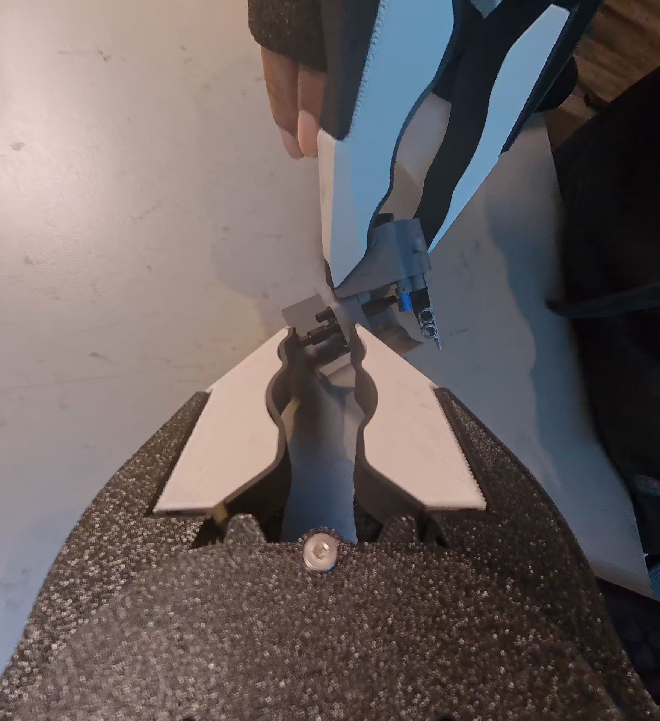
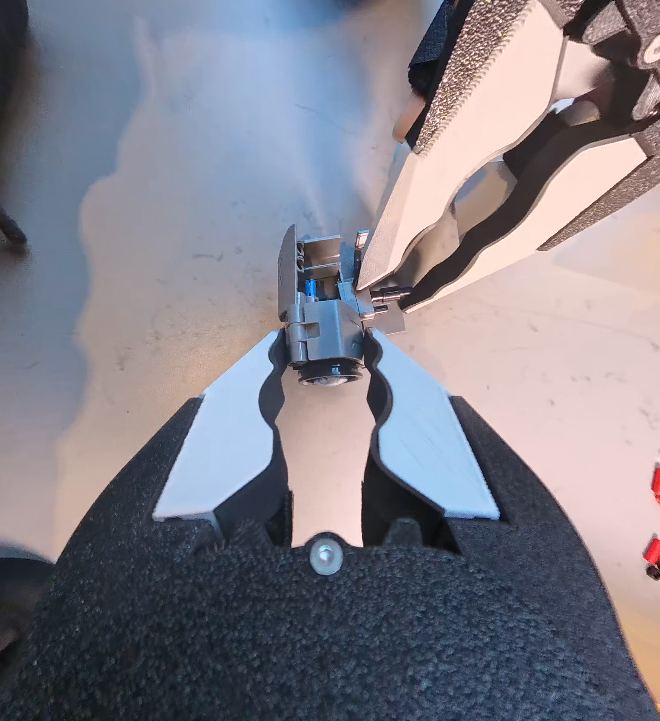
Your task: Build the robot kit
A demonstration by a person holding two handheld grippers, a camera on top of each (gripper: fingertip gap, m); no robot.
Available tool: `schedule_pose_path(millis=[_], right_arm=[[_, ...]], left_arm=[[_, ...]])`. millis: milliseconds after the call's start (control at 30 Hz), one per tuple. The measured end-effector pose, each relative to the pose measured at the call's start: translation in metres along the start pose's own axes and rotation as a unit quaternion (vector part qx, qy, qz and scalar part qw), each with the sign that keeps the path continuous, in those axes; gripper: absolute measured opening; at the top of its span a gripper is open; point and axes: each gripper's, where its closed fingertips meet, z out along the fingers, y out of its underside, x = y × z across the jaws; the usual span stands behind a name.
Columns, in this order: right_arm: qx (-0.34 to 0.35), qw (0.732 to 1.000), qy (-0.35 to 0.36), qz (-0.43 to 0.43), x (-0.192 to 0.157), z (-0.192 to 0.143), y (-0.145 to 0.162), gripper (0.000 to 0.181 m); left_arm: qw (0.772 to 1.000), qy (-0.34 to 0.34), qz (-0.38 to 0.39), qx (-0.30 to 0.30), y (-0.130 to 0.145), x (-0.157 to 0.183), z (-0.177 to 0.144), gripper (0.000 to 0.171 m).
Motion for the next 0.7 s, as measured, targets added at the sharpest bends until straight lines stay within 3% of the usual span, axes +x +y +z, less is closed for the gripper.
schedule_pose_path(millis=[267, 433, 700], right_arm=[[0.025, 0.999, 0.013, 0.043, -0.001, 0.001, 0.000, 0.039], [0.021, 0.998, 0.050, -0.031, -0.002, 0.003, 0.003, 0.041], [0.033, 0.994, 0.054, -0.087, 0.000, 0.006, 0.002, 0.046]], left_arm=[[1.000, -0.008, -0.007, 0.000, 0.000, 0.000, 0.000, 0.028], [1.000, -0.002, -0.013, 0.009, -0.001, 0.000, -0.002, 0.028], [0.999, 0.020, -0.007, 0.038, -0.001, 0.009, -0.016, 0.047]])
